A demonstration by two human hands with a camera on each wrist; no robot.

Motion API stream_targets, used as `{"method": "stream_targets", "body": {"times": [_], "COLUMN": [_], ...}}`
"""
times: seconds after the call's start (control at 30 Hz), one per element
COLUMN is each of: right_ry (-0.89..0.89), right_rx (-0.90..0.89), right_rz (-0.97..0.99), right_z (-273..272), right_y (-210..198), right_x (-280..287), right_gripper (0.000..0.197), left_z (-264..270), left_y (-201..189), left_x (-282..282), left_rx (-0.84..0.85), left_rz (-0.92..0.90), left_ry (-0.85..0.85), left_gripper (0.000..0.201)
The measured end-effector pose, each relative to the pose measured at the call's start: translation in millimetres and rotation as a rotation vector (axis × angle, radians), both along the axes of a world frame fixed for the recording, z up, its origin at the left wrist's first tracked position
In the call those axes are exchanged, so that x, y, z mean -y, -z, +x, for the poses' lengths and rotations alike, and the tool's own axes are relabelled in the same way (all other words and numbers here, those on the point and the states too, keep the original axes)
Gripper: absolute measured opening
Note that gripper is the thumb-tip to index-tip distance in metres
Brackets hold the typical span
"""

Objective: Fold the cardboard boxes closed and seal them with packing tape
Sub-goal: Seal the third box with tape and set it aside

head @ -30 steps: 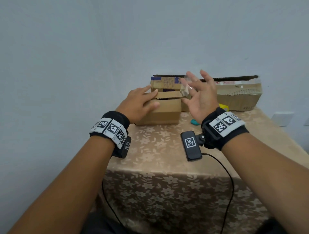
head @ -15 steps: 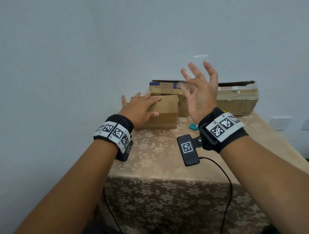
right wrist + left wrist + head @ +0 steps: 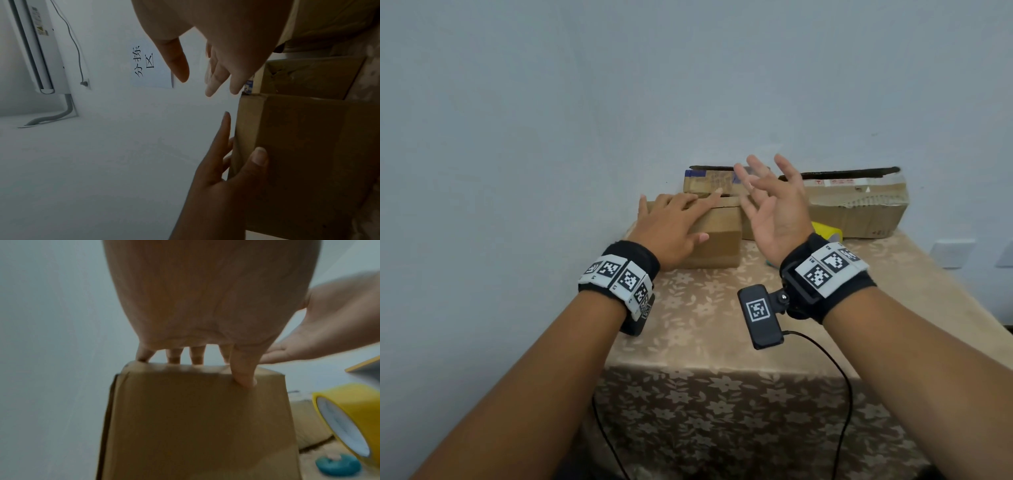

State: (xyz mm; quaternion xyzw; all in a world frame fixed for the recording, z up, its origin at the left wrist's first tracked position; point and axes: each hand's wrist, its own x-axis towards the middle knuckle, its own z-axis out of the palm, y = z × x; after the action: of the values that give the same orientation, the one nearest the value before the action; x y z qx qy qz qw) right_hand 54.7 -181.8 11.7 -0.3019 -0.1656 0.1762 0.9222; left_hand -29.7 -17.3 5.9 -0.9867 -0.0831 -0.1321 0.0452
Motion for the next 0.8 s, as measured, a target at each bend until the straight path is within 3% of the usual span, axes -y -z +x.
{"method": "stream_targets", "body": {"times": [0.2, 0.33, 0.5, 0.6, 0.67, 0.73, 0.8], "right_ry": [-0.01, -0.011, 0.001, 0.01, 0.011, 0.007, 0.004], "right_rx": [-0.081, -0.102, -0.13, -0.146, -0.159, -0.175, -0.181], "right_rz": [0.06, 0.051, 0.077, 0.101, 0.123, 0.136, 0.136], "right_z": [-1.1, -2.1, 2.2, 5.0, 6.2, 6.8, 7.1], "right_y": [1.0, 6.0, 8.0, 5.4, 4.5, 4.8, 5.9], "right_x": [-4.5, -6.5, -8.8, -11.0, -14.3, -19.1, -23.4], "right_gripper": [0.063, 0.061, 0.063, 0.062, 0.062, 0.06, 0.06], "left_z": [10.2, 22.9, 28.8, 30.3, 32.4, 32.1, 32.8], "left_y": [-3.1, 6.8, 13.3, 9.2, 3.6, -6.4, -18.4], "left_x": [9.0, 9.6, 6.3, 4.2, 2.3, 5.1, 11.3], "left_rx": [-0.155, -0.073, 0.033, -0.003, -0.044, -0.022, 0.016], "left_rz": [-0.088, -0.077, 0.075, 0.062, -0.036, -0.259, -0.417], "left_ry": [0.023, -0.007, -0.006, 0.014, 0.022, 0.036, 0.032], "left_gripper": [0.063, 0.074, 0.065, 0.064, 0.066, 0.068, 0.058]}}
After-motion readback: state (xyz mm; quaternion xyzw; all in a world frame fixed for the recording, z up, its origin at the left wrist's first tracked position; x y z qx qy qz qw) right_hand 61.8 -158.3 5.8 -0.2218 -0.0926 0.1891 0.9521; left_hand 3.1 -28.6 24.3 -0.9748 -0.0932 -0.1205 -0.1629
